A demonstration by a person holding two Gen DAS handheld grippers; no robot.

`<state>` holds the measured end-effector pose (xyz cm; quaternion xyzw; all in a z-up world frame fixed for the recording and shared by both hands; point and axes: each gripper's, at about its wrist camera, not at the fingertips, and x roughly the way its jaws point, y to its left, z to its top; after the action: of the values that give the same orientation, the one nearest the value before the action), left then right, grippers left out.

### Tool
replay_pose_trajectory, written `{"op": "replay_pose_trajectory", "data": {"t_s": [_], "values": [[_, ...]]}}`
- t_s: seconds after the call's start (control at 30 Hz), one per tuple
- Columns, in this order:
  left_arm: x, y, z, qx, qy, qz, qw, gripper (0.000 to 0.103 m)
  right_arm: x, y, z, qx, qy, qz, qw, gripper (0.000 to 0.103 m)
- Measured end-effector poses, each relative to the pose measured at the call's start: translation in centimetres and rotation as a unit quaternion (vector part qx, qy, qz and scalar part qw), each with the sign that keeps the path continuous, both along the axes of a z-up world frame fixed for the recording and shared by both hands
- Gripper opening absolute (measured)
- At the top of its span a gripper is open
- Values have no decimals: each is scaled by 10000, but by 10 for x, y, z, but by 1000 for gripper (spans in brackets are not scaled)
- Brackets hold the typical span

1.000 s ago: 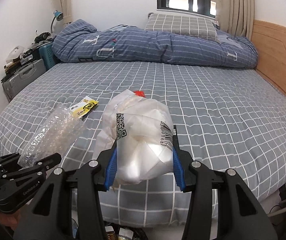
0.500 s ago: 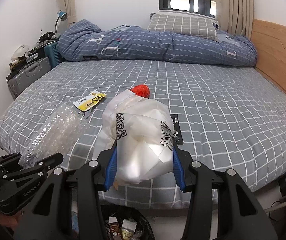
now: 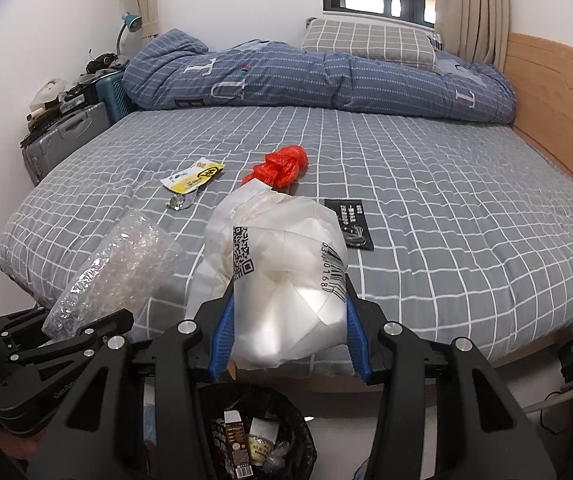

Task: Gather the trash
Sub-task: 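Lift the bubble wrap and white bag and carry them over the trash bin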

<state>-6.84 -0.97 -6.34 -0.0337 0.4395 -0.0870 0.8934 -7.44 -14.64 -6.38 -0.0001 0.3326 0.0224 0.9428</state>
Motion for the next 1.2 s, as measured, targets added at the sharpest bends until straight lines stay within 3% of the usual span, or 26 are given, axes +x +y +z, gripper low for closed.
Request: {"op": "replay_pose_trajectory", "data": {"t_s": [0.83,1.2], "values": [[-63,8,-22,82,385,121,9992,27,-56,14,-37,11,572,59,9983,45],[-75,20,-66,81,777,79,9969,27,-66,19,-85,-18,1210,125,9926,45]]}}
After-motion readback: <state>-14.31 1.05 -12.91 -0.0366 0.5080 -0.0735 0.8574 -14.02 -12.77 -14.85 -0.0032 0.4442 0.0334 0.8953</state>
